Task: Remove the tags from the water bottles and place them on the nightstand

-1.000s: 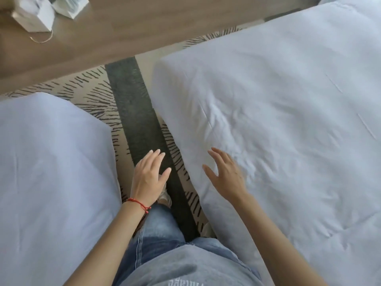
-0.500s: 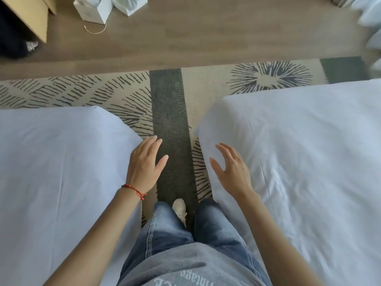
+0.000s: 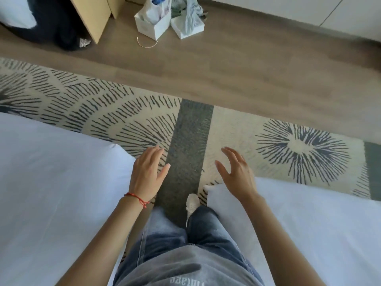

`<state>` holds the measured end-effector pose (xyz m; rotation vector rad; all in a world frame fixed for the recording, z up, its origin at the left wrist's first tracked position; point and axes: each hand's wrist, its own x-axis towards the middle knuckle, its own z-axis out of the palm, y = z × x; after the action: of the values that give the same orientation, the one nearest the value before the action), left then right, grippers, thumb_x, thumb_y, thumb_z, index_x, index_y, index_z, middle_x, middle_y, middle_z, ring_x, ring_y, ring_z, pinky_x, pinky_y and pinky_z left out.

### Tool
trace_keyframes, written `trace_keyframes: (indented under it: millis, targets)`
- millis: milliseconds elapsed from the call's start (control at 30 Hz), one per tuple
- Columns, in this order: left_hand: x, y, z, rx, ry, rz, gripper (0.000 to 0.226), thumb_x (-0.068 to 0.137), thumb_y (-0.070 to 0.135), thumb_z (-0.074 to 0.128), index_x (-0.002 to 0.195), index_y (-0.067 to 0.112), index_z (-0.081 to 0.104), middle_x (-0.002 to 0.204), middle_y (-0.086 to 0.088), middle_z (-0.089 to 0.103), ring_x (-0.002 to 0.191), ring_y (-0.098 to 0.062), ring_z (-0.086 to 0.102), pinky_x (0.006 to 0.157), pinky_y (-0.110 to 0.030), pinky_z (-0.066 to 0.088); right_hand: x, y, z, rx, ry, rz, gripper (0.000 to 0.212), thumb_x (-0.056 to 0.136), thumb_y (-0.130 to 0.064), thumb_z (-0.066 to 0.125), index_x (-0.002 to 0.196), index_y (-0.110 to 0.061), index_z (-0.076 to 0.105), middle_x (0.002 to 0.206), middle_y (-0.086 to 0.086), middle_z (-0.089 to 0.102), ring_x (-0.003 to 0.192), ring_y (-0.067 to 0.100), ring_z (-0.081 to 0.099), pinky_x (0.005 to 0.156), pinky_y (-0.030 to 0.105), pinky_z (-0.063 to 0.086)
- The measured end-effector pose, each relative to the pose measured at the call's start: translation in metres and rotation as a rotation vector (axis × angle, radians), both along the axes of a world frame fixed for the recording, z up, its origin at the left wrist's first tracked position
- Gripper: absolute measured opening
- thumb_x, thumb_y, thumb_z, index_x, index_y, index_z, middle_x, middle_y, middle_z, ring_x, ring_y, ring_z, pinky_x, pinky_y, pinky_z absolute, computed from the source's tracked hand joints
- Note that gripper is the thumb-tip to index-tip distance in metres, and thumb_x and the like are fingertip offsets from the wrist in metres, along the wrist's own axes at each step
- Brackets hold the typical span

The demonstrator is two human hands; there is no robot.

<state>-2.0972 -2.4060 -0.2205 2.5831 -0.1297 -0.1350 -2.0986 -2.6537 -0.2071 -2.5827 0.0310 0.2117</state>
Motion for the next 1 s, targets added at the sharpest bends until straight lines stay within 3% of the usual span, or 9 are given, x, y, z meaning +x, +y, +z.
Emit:
trace_keyframes:
  millis: [100,333,667,1000]
  targets:
    - [0.044,0.005,0.004,-0.003,-0.014,0.069,0.044,0.088,0.024,0.056,0.123,-0.001,0.050,0.130,-0.022,0.053,0.123,-0.037,0.047,0.100,-0.048,0.043,0.069,0.007,0.008,-0.033,-0.010,0.083,0.046,0.093,-0.041,0.048,0.133,-0.017,0.045,0.141,0.001,0.047,0.126,0.019,0.045,0.087,0.036,0.047]
    - [0.134,0.061,-0.005,-0.003,0.011,0.218,0.044,0.085,0.019,0.061,0.123,-0.001,0.050,0.129,-0.023,0.053,0.124,-0.039,0.046,0.100,-0.052,0.042,0.196,0.085,-0.004,0.019,0.027,0.284,0.048,0.092,-0.038,0.049,0.134,-0.014,0.044,0.141,0.005,0.047,0.129,0.023,0.043,0.100,0.036,0.039]
    - [0.272,0.202,0.009,-0.009,0.031,0.385,0.050,0.086,0.032,0.047,0.126,0.001,0.048,0.133,-0.023,0.050,0.127,-0.037,0.042,0.103,-0.053,0.038,0.361,0.252,0.013,0.015,-0.001,0.565,0.047,0.094,-0.040,0.046,0.134,-0.016,0.044,0.141,0.002,0.046,0.122,0.022,0.050,0.090,0.033,0.045]
    - [0.306,0.322,-0.001,-0.060,0.084,0.799,0.051,0.089,0.033,0.042,0.129,0.003,0.044,0.138,-0.019,0.045,0.130,-0.033,0.038,0.108,-0.050,0.033,0.466,0.423,0.006,0.010,0.065,0.914,0.047,0.093,-0.039,0.047,0.135,-0.017,0.043,0.142,0.003,0.045,0.129,0.021,0.043,0.104,0.038,0.037]
